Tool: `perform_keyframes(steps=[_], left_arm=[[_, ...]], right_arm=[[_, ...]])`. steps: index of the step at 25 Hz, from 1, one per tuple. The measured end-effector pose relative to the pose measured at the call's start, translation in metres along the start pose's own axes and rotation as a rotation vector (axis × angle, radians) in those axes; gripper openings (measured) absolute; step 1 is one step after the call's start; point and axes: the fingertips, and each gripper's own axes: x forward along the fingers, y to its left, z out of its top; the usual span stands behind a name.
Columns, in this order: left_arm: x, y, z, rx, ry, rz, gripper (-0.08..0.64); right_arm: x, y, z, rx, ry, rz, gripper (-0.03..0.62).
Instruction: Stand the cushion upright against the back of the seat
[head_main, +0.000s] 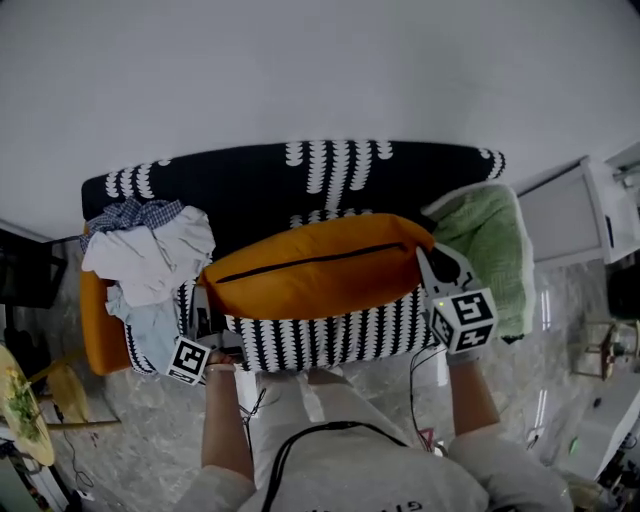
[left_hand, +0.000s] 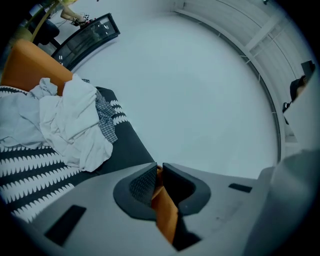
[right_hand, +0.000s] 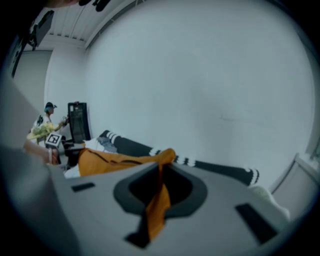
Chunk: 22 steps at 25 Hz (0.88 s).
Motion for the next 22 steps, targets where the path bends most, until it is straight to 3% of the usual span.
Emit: perform_keyframes(steps=[8,22], left_arm=[[0.044,-0.019,-0.006,0.019,0.094,-0.054,0.058],[0.122,-0.055,-0.007,-0.006,0.153,-0.135,0.057]], right_arm=[[0.009,-0.031,-0.005,0.105,-0.012,-0.070,0.035],[0.054,-0.077,-0.012,0.215,0.004,-0.123,0.035]])
